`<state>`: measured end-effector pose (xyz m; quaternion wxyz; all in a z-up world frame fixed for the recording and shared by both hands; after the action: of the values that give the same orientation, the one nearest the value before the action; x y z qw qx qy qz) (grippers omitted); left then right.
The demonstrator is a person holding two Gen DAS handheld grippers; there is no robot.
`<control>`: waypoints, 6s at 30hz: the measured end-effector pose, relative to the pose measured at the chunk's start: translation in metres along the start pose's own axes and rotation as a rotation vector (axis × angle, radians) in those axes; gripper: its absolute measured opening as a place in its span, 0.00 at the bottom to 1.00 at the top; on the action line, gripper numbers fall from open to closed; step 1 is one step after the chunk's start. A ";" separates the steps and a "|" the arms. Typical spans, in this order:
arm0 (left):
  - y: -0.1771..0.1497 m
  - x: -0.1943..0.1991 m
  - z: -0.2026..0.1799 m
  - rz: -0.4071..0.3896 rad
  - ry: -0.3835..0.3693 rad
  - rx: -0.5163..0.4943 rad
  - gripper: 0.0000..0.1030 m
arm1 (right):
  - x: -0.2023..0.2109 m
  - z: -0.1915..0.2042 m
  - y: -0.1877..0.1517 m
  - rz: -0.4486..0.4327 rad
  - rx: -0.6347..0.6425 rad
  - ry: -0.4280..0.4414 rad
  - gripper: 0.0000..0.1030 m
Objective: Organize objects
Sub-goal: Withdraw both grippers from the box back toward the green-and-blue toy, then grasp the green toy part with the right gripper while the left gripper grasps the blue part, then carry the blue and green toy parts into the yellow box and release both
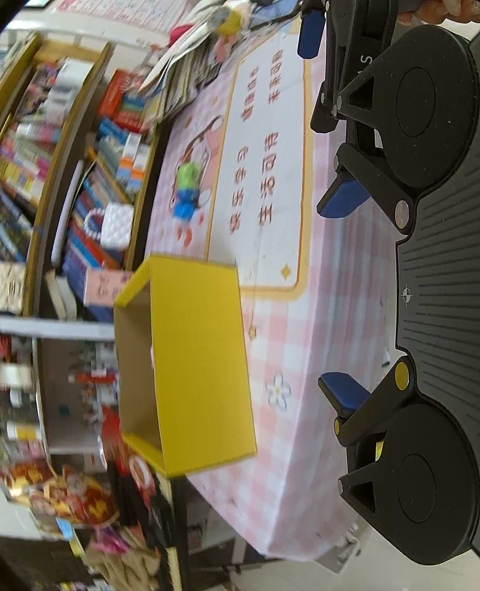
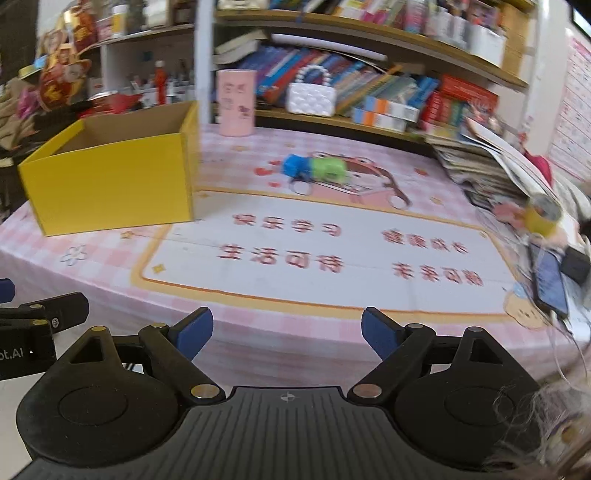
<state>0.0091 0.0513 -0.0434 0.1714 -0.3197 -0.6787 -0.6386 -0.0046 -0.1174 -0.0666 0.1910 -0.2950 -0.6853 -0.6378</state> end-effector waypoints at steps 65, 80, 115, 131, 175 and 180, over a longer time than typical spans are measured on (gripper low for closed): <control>0.096 -0.169 -0.133 0.055 0.074 -0.091 0.90 | -0.202 -0.118 0.152 0.018 0.017 0.244 0.86; 0.121 -0.208 -0.136 0.081 0.131 -0.105 0.90 | -0.292 -0.070 0.197 0.100 0.127 0.365 0.86; 0.188 -0.347 -0.131 0.103 0.083 -0.037 0.33 | -0.227 -0.195 0.157 0.084 -0.099 0.197 0.72; 0.184 -0.247 -0.128 0.002 -0.040 -0.012 0.30 | -0.189 -0.168 0.131 0.087 -0.072 0.209 0.72; 0.013 -0.005 0.046 -0.018 0.127 0.089 0.29 | -0.033 0.060 0.039 0.073 0.180 0.411 0.72; 0.030 0.004 0.063 -0.091 0.139 0.063 0.29 | -0.027 0.077 0.046 0.034 0.202 0.416 0.72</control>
<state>0.0367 0.1130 -0.0261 0.1989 -0.2381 -0.6989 -0.6445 0.0542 -0.0449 -0.0570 0.3676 -0.1482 -0.6864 -0.6097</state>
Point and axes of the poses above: each gripper's, at about its wrist camera, not at the fingertips, and x roughly against the way its jaws point, z to its left, y to its top, the point moved 4 cm from there along -x, roughly the way its jaws point, and after that the axes turned 4 degrees about -y, right-handed, at the moved point
